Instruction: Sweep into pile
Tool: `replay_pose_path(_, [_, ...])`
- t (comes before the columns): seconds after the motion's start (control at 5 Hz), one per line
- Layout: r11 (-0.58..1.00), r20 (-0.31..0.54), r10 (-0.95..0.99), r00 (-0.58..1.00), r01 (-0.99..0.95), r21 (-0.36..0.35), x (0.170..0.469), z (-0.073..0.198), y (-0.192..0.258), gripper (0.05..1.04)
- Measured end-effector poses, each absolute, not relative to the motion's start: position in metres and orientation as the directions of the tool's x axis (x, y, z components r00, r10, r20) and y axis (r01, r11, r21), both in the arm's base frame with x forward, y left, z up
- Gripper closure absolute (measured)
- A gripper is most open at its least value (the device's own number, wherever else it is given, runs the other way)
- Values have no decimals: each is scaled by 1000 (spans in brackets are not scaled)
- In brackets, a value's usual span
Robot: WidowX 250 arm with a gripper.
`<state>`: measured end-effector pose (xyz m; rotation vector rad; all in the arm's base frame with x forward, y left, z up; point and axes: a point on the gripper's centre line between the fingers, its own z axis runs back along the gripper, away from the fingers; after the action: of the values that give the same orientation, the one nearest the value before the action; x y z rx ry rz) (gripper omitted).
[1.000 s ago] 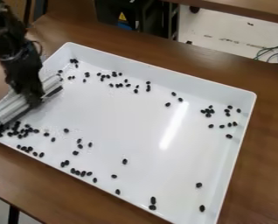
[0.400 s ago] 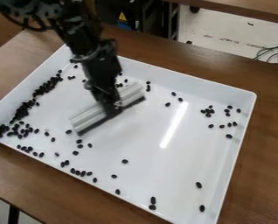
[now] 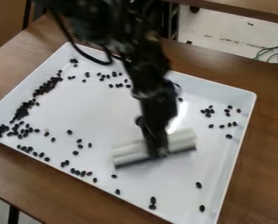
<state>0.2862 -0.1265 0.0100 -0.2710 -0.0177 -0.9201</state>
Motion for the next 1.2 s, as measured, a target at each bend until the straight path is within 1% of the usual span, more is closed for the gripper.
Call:
replay_pose_path(0.2, [481,87,-856,509,848,-224,291,-1,-167,721])
replay_pose_path(0.4, [485,41,-858,511,835,-260,311,-9,-187,721])
replay_pose_path(0.6, [466,1,-874,486,838,-284,323,-12,-191,721])
replay_pose_path(0.8, [567,35,-806,592,786,-247,356,-9,-191,721])
replay_pose_path(1.0, [681,117,-685,719,689,-248,371,-6,-175,722])
replay_pose_path(1.2, [762,170,-572,803,596,-253,375,-3,-140,722])
